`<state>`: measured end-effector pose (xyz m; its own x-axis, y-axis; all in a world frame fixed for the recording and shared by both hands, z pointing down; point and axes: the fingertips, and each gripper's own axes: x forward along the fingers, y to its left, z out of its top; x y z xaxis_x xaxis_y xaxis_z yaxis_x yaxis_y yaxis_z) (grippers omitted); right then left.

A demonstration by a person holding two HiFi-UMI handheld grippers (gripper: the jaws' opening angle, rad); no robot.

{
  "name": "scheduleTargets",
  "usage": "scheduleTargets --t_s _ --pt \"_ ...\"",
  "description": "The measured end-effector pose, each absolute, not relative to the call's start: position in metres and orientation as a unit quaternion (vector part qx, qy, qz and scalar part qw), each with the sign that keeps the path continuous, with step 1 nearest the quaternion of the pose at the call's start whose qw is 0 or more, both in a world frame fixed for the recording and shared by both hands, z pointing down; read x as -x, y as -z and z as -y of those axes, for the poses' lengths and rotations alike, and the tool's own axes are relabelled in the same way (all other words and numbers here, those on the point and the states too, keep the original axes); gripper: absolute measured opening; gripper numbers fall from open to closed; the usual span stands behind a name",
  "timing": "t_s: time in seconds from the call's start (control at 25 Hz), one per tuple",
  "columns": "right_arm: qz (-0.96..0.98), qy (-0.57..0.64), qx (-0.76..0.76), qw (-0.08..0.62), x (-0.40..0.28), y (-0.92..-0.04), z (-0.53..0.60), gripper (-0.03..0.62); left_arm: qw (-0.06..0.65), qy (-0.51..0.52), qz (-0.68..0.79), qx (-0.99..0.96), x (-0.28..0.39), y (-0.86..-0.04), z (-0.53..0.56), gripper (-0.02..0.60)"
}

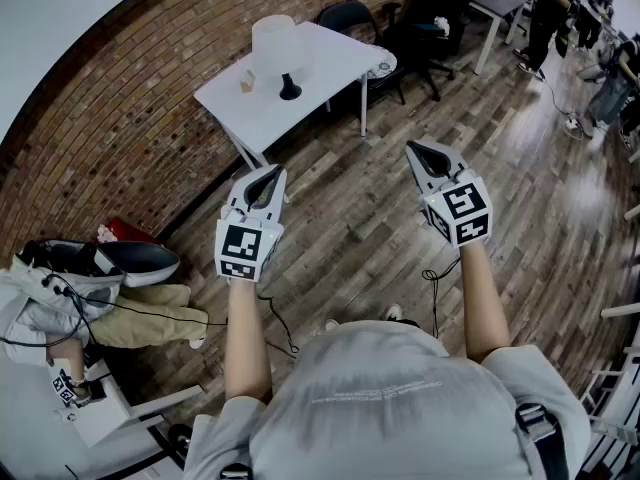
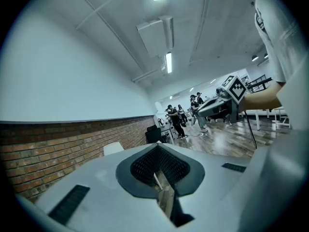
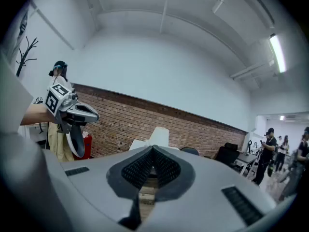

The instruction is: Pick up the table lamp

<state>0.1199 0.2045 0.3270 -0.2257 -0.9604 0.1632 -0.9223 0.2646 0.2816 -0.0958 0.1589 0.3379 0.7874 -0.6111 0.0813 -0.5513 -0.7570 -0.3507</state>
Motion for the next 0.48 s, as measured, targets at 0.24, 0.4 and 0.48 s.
scheduleTargets --t_s 0.24,0.4,0.48 --pt "0.78 0.068 -0.603 0.153 -0.12 -0.326 -0.193 0.001 0.134 0.098 -0.338 0.926 0.102 -0.34 -0.136 0.012" --pt "0.783 0.074 -0.6 0.145 -0.123 -0.324 -0.192 0.001 0.131 0.095 -0.355 0.921 0.104 -0.339 -0.132 0.014" --pt "0.791 0.068 -0.591 0.143 -0.125 -0.326 -0.192 0.001 0.13 0.099 -0.357 0.92 0.1 -0.341 -0.131 0.014"
